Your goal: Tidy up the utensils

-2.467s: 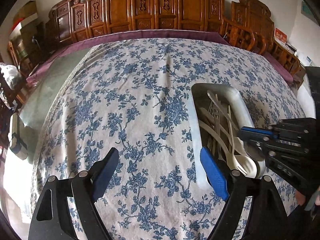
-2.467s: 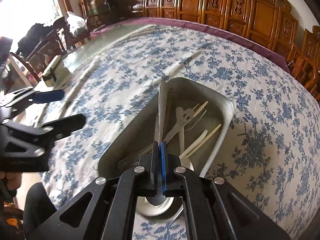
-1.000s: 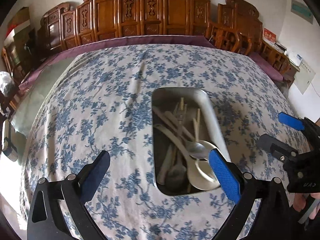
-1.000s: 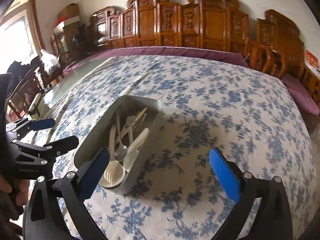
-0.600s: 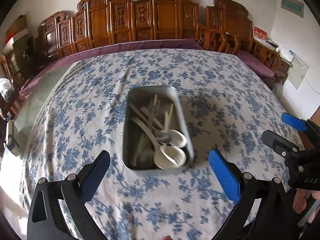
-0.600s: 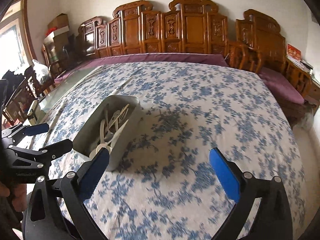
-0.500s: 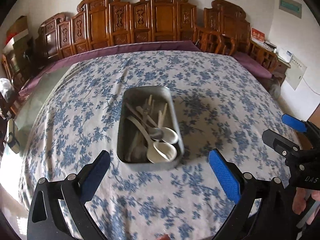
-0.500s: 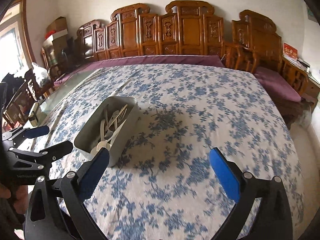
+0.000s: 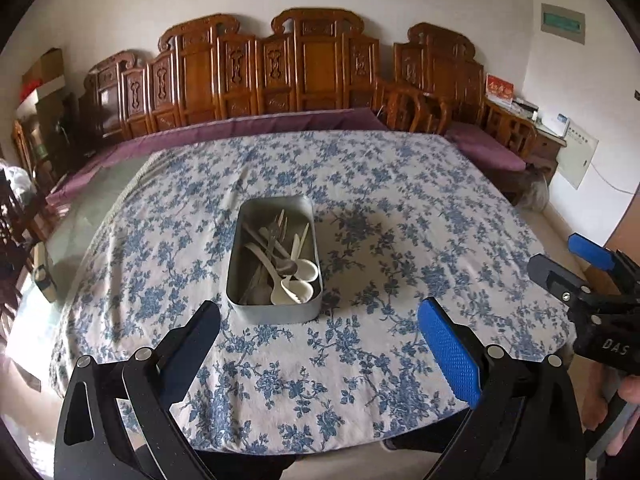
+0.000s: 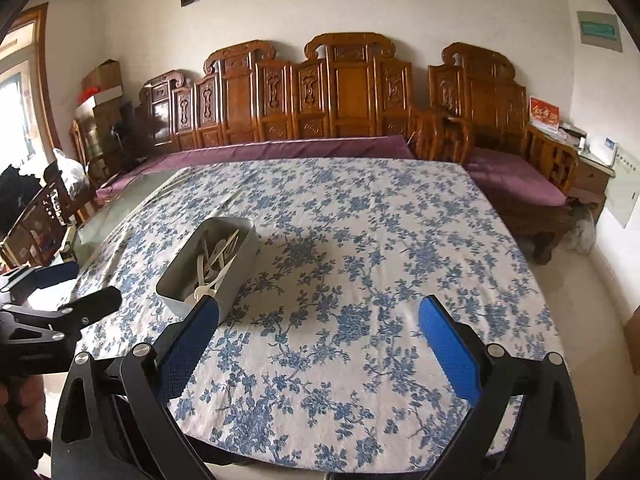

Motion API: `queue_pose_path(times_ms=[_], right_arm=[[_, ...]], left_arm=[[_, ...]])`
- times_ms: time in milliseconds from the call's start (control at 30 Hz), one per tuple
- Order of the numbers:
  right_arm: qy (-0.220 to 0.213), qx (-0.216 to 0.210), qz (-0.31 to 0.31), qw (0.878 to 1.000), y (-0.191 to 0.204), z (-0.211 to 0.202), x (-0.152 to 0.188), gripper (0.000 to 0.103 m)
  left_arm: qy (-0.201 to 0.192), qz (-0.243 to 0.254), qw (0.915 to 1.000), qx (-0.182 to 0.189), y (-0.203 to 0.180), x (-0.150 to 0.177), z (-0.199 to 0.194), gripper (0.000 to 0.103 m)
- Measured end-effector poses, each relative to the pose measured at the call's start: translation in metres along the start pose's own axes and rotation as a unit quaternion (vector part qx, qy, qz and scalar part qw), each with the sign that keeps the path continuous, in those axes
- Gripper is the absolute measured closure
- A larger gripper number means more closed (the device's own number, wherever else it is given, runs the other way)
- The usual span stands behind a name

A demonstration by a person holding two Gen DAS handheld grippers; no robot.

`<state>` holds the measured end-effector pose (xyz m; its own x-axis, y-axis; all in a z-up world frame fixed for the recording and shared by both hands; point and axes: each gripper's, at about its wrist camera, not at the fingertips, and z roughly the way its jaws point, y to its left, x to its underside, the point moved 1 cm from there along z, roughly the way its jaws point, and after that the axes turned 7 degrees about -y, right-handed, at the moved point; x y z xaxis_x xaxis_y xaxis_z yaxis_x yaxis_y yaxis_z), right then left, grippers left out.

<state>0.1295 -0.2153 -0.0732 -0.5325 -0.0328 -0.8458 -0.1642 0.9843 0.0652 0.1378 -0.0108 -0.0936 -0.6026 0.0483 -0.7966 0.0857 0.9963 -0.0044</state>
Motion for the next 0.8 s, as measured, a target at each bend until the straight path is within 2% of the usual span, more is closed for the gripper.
queue_pose_path(times_ms=[400,800], right_arm=[[-0.047,0.005,-0.006,0.999,0.008,-0.051,-0.022,0.002],[-0.125,-0.009,-0.010,0.992,0.019,-0.114,-0.057,0.002]], left_arm=[[-0.059,0.002,0.9983,-0.004,-0.014,-0.023,-0.060,0.008],[-0.126,0.001,0.9918,-0.022,-0.015,-0.050,-0.124,0.008]])
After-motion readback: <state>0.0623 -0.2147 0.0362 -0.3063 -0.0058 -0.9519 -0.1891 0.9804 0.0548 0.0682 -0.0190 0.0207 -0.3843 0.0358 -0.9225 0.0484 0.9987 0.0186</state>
